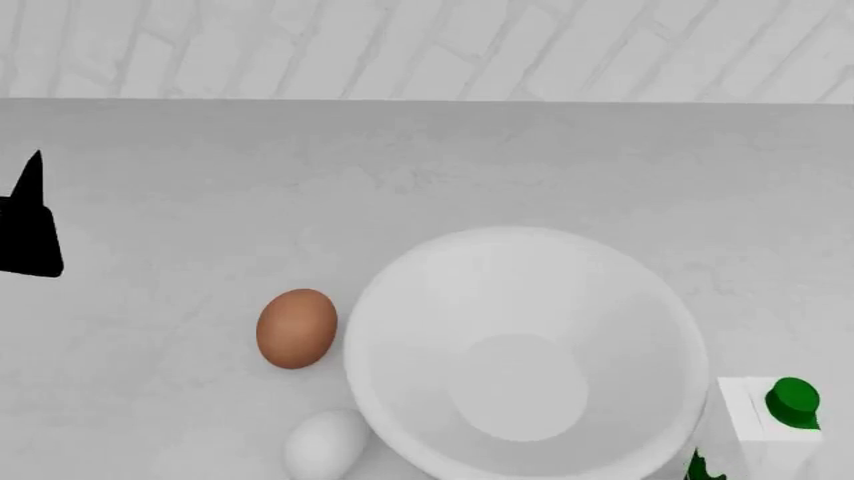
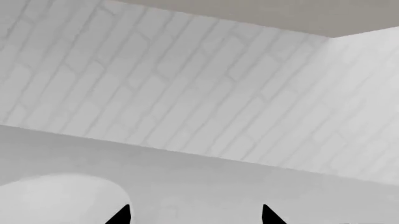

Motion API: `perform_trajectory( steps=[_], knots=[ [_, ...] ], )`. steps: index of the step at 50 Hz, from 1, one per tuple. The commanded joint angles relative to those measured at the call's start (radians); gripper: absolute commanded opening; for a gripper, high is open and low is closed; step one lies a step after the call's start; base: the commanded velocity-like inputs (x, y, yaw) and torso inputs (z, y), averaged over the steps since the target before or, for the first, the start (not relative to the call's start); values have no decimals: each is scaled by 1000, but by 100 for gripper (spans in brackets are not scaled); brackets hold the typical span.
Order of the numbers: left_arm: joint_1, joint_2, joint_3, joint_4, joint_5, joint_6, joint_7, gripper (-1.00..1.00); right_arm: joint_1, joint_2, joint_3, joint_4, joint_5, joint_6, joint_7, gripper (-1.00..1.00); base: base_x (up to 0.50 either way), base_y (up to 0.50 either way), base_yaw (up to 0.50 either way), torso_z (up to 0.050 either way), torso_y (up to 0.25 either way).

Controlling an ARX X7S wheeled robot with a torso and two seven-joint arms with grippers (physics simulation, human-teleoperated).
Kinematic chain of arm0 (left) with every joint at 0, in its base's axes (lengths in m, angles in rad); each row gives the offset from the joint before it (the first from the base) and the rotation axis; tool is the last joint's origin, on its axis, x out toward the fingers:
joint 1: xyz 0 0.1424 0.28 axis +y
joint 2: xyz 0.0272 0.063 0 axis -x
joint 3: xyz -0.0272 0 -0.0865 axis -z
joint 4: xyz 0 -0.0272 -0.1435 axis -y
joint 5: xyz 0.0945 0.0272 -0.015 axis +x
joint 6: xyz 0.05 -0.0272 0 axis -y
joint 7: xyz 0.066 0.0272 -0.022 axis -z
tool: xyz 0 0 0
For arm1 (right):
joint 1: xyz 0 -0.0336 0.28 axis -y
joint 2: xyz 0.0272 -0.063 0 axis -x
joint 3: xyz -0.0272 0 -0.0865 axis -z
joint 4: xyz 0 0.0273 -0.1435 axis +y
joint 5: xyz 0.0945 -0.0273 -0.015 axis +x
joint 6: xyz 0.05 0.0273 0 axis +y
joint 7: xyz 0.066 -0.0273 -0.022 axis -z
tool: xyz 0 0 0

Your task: Place the eggs and milk next to the bowl.

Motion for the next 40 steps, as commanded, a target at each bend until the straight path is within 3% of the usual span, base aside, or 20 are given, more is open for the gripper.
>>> perform_trajectory(
  steps=[1,23,40],
  knots=[
    [39,-33,-48,31,-42,9,41,100,-28,-38,224,-5,60,69,53,100,0,0,0,0,0],
    [223,-166,-147,259,-110,26,59,100,-110,-149,582,-20,155,158,61,100,0,0,0,0,0],
    [452,-230,-358,431,-185,60,-6,100,-145,-346,829,-66,213,168,-82,100,0,0,0,0,0]
  ],
)
